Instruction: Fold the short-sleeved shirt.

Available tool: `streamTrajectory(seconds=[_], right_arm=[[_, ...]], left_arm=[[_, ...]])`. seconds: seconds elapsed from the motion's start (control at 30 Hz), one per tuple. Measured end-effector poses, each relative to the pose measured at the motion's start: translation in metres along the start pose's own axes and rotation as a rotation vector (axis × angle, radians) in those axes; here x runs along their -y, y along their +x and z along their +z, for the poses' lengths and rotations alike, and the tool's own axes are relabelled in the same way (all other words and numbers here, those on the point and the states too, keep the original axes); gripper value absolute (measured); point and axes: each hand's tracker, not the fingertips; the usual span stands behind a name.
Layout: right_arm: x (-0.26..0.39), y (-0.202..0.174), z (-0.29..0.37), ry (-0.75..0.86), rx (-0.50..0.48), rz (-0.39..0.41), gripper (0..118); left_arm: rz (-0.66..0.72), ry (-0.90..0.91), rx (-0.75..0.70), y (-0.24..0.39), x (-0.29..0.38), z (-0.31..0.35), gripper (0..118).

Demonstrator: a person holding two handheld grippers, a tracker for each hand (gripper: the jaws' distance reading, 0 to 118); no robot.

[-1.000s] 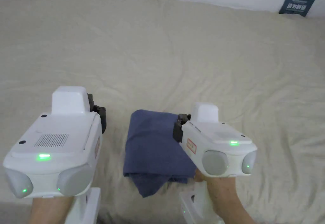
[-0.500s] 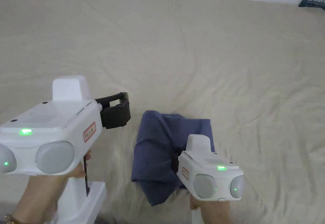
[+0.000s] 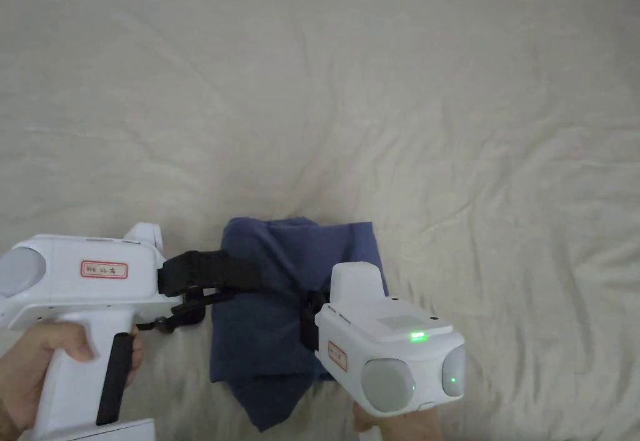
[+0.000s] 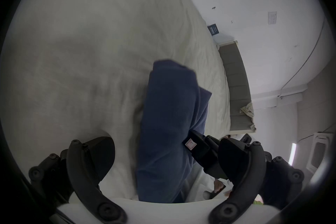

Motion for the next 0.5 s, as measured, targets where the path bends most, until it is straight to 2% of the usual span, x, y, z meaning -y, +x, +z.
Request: streamTrajectory(seconds=[0.1, 0.17, 0.2, 0.23, 0.27, 0.3, 0.37, 0.5], right_arm=[[-0.003, 0.005, 0.000, -0.006, -0.020, -0.003, 2], [-0.007, 0.009, 0.002, -0.018, -0.045, -0.030, 2], [-0.011, 0.012, 0.005, -0.013, -0.061, -0.056, 2], [-0.014, 0.015, 0.011, 0.009, -0.067, -0.086, 2], [-0.019, 0.018, 0.019, 0.033, -0.062, -0.099, 2], [-0.024, 0.022, 0.028, 0.062, -0.061, -0.103, 2], [-0.036, 0.028, 0.051, 0.117, -0.057, -0.086, 2], [-0.060, 0.036, 0.108, 0.258, -0.048, -0.031, 2]], left_arm=[[0.030, -0.013, 0.149, -0.001, -0.003, -0.005, 114], [0.081, -0.062, 0.148, -0.006, -0.005, -0.023, 100], [0.073, -0.044, 0.129, -0.007, -0.003, -0.029, 88], [0.072, -0.036, 0.118, -0.006, -0.001, -0.034, 62], [0.075, -0.032, 0.041, -0.004, 0.000, -0.040, 33], [0.085, -0.030, -0.014, -0.005, 0.001, -0.046, 21], [0.126, -0.024, 0.062, -0.004, 0.000, -0.037, 20], [0.054, -0.037, -0.124, 0.031, -0.002, -0.028, 19]])
